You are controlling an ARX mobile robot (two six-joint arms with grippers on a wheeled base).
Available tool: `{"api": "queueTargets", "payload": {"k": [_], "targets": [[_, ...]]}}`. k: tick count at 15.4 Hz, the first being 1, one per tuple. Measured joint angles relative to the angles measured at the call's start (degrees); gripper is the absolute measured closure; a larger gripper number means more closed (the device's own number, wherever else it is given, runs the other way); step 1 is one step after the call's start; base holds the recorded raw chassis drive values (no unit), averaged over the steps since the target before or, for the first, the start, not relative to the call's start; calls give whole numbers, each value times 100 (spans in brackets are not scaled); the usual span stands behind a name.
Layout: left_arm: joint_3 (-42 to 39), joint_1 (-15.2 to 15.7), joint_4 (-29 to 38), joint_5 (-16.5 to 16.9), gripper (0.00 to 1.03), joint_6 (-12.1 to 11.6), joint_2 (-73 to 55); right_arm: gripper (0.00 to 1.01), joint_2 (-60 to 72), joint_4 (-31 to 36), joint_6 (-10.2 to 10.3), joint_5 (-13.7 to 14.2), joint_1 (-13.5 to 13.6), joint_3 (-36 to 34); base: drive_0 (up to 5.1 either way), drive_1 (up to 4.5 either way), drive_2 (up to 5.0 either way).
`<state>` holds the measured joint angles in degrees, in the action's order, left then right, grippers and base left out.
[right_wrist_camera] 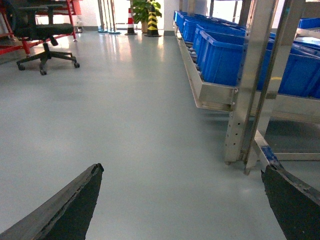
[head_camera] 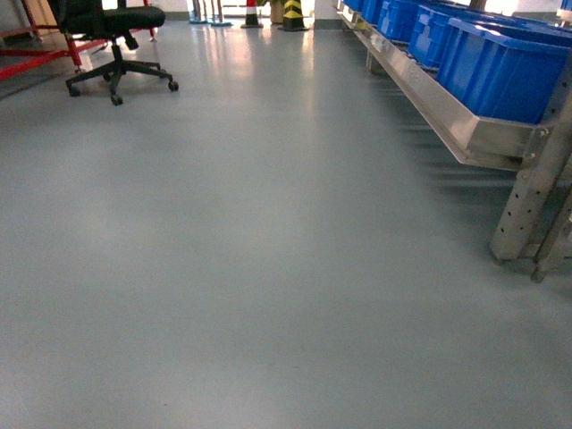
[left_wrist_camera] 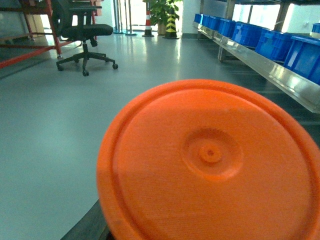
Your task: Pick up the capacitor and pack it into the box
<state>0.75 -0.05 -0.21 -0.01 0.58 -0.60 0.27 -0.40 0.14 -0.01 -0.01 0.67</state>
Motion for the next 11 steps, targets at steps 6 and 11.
{"api": "queueTargets", "payload": {"k": [6, 11], "targets": [[0, 0, -17, 0, 59, 0, 0, 3, 0, 24, 0, -7, 0, 0, -503, 243, 243], [0, 0, -11, 0, 59, 0, 0, 3, 0, 7, 0, 2, 0, 0, -498, 247, 247]]}}
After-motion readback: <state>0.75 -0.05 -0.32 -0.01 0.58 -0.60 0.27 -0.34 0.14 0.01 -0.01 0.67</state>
